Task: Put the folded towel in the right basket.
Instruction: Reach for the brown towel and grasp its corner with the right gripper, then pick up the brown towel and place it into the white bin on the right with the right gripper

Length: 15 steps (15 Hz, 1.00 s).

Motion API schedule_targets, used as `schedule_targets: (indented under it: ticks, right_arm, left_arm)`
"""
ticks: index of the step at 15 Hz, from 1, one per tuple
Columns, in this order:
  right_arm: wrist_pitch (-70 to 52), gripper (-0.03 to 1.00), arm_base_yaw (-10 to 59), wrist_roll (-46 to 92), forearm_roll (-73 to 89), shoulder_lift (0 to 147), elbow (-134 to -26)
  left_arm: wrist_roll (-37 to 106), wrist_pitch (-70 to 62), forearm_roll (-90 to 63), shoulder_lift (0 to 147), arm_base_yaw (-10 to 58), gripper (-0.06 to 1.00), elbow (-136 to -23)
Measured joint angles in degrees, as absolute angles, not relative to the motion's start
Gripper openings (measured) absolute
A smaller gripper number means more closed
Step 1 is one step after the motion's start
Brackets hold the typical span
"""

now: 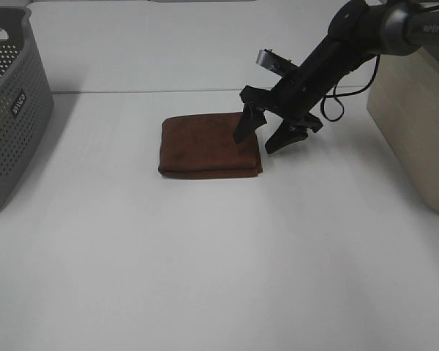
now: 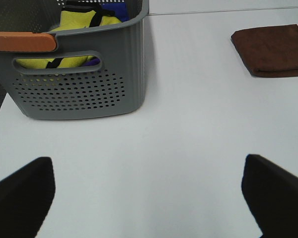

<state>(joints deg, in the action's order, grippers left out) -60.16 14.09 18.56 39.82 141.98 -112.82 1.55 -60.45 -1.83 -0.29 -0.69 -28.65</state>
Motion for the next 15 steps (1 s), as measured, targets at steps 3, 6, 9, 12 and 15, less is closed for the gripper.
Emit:
schedule_targets:
  ticks: [3,6,9,12,15]
  right_arm:
    - [-58.2,0.70,14.4,19.7,40.6,143.2,-112.9]
    - [-55.8,0.66,16.0,20.2,41.9,144.2,-112.9]
    - [-53.0,0.22,17.5,20.6,41.7,144.8,-113.2]
    - [-53.1,0.06,17.5,20.6,41.6,145.0,-113.3]
    - [-55.4,0.06,17.5,20.7,41.2,142.2,-113.5]
  left_arm:
    - [1.5,-60.4,-1.8,-0.3,-0.7,0.97,-28.6]
    - [1.5,-60.4,-1.8,-0.3,-0.7,0.97,-28.6]
    - [1.5,-60.4,-1.8,-0.3,-0.7,0.97,-28.6]
    - [1.5,-60.4,-1.8,-0.3,-0.7,0.97,-28.6]
    - [1.5,-60.4,-1.8,-0.3,-0.7,0.97,-28.6]
